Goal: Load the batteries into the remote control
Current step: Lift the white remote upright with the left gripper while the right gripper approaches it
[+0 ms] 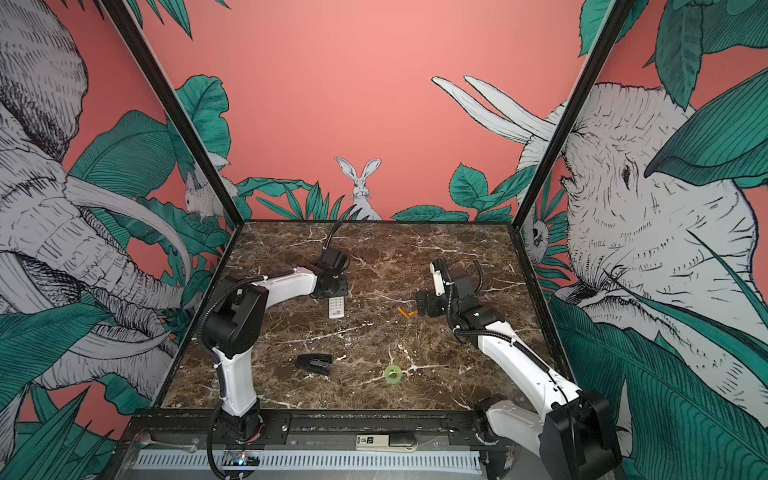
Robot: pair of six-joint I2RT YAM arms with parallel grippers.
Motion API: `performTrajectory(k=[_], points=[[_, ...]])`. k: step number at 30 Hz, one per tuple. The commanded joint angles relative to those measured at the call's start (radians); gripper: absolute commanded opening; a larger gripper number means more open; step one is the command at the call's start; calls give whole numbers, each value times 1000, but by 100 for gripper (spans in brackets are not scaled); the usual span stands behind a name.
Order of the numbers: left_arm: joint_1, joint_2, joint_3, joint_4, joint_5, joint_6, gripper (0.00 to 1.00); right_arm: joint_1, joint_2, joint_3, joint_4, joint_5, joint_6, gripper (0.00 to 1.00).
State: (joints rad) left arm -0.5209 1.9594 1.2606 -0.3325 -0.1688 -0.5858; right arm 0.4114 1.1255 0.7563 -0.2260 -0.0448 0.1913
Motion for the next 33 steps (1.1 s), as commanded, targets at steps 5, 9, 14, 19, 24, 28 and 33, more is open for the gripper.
performTrajectory(k=[5,9,14,19,24,28,33], points=[[6,-90,-74,48,32,-15,34,-1,-3,-10,9,-35,17,96],[18,-155,-142,154,70,-14,31,-1,-23,-23,28,-71,37,97],[46,-258,-213,288,170,48,31,-2,-58,-48,90,-177,70,97],[79,-372,-249,359,309,121,29,-2,-91,-84,226,-327,134,97],[96,-497,-318,493,451,130,28,-2,-88,-110,401,-460,216,97],[97,-580,-357,590,556,114,24,-2,-68,-135,587,-559,300,98],[99,-638,-387,746,705,39,21,-2,-26,-175,868,-662,411,99]])
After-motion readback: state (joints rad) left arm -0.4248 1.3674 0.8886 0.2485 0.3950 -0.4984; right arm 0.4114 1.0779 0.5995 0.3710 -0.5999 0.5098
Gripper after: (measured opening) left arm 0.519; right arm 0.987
